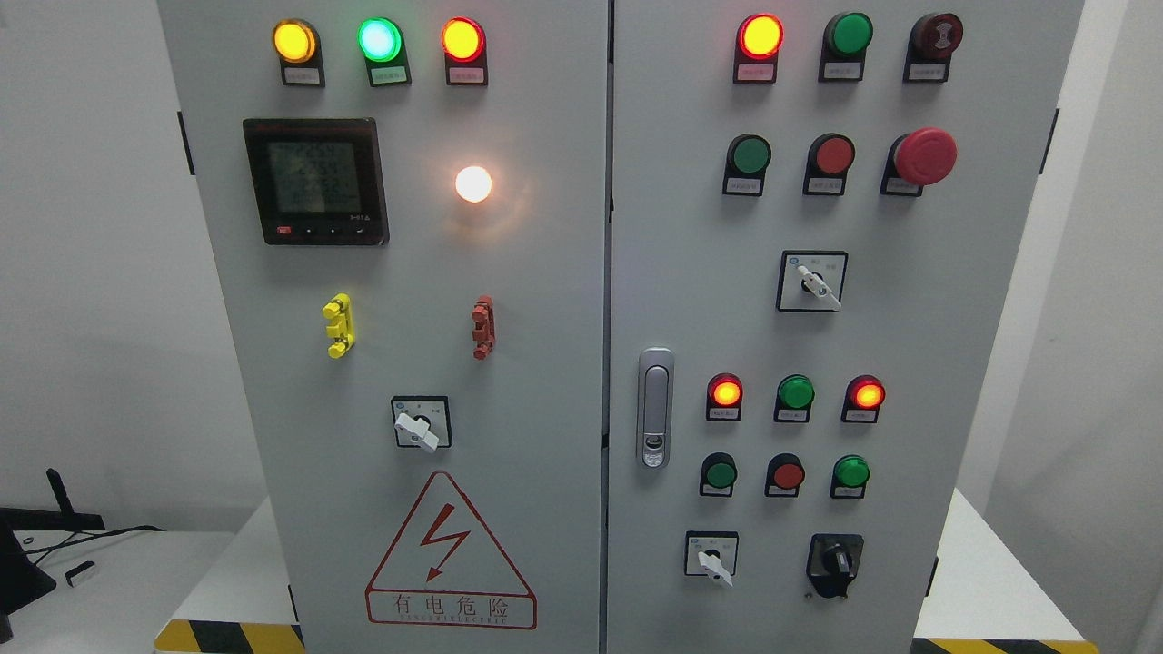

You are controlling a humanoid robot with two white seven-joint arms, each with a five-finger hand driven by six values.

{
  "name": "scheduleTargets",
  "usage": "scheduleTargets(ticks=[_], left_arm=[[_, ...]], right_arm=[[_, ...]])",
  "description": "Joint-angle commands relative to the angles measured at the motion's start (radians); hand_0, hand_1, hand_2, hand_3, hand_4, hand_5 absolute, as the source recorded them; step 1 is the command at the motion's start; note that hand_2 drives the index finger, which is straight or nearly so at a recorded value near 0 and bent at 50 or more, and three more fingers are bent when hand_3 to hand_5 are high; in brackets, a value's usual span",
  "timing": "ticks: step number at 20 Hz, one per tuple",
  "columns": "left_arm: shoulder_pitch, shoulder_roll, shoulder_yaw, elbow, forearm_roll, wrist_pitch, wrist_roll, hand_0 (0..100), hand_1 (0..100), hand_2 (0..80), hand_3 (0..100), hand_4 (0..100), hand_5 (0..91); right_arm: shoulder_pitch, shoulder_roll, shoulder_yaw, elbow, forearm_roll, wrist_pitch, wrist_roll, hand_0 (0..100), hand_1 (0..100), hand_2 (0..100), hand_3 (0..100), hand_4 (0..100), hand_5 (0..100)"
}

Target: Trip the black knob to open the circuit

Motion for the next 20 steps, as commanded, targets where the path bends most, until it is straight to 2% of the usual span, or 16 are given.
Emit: scheduleTargets(ticks=[1,10,12,15,18,20], left_arm=[[0.000,-0.001,0.000,0.000,0.005,0.000,0.000,12,39,0.0,0,0,0.0],[0.000,0.001,0.000,0.000,0.005,0.000,0.000,12,39,0.0,0,0,0.0],[0.000,0.001,0.000,0.000,0.005,0.000,0.000,12,39,0.0,0,0,0.0],[0.000,0.001,0.000,0.000,0.005,0.000,0.000,12,39,0.0,0,0,0.0],[0.000,-0.001,0.000,0.000,0.005,0.000,0.000,12,39,0.0,0,0,0.0],[0.000,-0.001,0.000,0.000,0.005,0.000,0.000,12,39,0.0,0,0,0.0]], right_arm=[[0.004,0.002,-0.018,-0.054,0.002,0.015,0.000,40,17,0,0,1,6],[0.038,-0.004,-0.018,-0.148,0.004,0.052,0.005,40,17,0,0,0,6],[0.042,-0.004,-0.017,-0.164,0.004,0.052,0.023,40,17,0,0,0,6],[0.081,-0.004,-0.018,-0.224,0.006,0.052,0.055,40,17,0,0,0,6],[0.116,-0.002,-0.021,-0.290,0.006,0.044,0.061,40,16,0,0,1,6],[0.163,-0.004,-0.021,-0.386,0.006,0.042,0.061,41,16,0,0,2,6]])
